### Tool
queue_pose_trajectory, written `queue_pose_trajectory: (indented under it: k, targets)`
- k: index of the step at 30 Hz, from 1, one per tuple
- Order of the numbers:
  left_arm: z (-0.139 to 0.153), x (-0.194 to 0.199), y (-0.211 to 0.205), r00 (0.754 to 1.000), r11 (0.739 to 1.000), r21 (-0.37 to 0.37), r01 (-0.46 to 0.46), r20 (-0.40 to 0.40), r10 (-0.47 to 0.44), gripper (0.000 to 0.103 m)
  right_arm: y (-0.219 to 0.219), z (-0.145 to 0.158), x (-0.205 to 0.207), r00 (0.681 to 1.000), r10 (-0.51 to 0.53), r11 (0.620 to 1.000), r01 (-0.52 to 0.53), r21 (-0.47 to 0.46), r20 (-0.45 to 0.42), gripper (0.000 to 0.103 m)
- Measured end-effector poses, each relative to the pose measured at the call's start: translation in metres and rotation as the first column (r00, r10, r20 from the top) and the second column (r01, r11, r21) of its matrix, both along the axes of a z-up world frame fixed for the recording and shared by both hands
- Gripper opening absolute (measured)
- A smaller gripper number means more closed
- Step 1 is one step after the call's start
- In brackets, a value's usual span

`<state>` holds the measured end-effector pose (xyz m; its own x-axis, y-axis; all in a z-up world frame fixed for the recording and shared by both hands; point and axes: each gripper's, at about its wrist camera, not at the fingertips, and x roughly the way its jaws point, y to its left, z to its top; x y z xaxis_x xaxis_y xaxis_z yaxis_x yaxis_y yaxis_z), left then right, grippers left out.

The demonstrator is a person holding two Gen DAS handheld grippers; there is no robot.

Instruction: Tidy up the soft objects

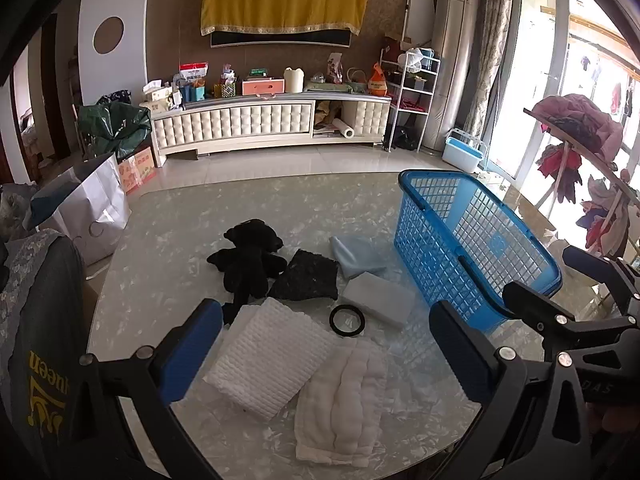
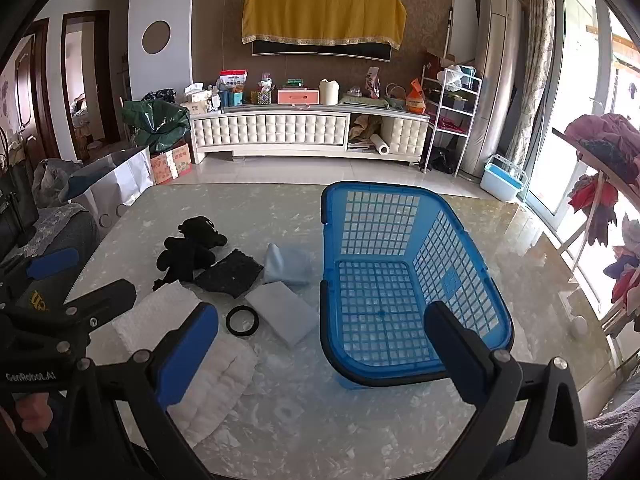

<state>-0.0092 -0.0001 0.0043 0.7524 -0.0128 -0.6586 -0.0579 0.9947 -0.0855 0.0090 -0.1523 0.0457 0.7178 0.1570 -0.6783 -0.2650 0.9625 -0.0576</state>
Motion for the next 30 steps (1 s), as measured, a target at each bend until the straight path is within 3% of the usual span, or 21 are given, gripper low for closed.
queue_pose_trajectory:
  k: [30]
  targets:
    - [0.0051, -0.0019, -0.0013, 1.000, 1.000, 0.014, 0.006, 0.029, -0.007, 0.103, 0.0004, 0.0046, -0.0022, 1.000, 0.004, 1.000, -0.003, -0.025, 0.017, 0.103]
